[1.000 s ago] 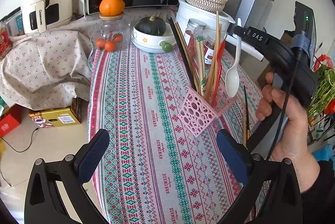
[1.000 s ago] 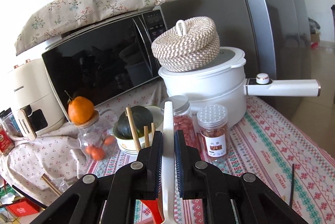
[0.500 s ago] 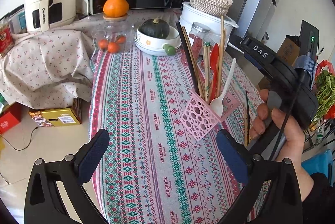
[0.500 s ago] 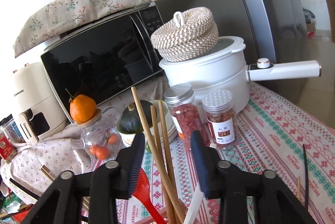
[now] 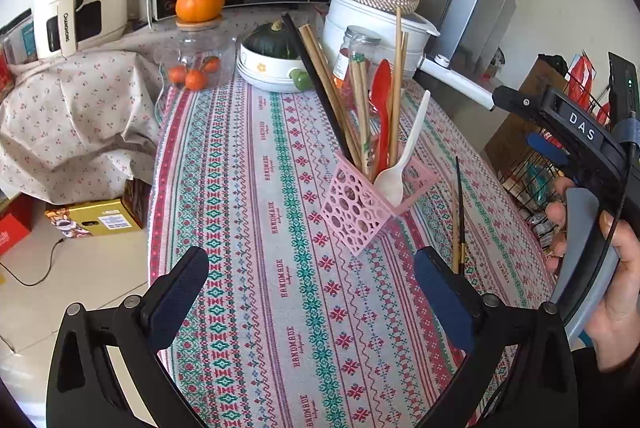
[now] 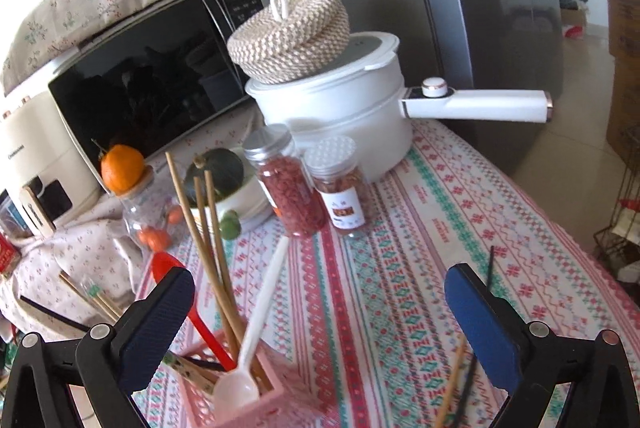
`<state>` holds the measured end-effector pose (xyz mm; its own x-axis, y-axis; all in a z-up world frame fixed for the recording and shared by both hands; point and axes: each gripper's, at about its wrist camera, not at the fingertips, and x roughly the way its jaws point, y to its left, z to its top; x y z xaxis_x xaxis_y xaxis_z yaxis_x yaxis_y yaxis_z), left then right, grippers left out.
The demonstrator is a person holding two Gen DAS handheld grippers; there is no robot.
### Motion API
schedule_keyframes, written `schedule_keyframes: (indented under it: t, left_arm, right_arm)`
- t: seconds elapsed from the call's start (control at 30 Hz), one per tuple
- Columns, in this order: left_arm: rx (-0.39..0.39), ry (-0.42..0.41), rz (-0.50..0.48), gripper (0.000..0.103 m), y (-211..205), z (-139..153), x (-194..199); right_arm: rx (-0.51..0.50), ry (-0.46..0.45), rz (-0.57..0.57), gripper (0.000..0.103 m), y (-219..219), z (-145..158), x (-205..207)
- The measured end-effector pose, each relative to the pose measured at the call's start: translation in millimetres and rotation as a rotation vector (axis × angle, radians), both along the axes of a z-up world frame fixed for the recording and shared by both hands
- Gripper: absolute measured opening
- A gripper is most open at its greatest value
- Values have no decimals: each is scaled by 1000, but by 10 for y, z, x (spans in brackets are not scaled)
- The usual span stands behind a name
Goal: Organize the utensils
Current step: 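Lower the white spoon into the pink basket and open the right gripper, then reach left to the loose wooden chopstick while right reaches to the black chopstick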
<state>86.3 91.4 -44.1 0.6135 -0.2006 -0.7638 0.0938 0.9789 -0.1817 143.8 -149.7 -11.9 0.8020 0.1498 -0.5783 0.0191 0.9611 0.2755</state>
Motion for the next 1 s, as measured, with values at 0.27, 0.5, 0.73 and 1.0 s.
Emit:
schedule_keyframes:
  t: [0.27,0.5,0.73,1.0]
  left_arm:
    - [14,17,-56,103,-310,-48,-22]
    - [70,53,-125,103,-651,-176,-34]
    - [95,82,-174,103,-962,-305,-18]
    - [214,61,-219,103,-1399,-366,73]
  right_arm:
    - [-62,134,33,103,-332,-162,-214]
    - [-38,261,-8,103,-731,-405,-315]
    - [-59,414,-12,103,-1071,-657,-361]
    - [-257,476,13,103,-1240,-753,-434]
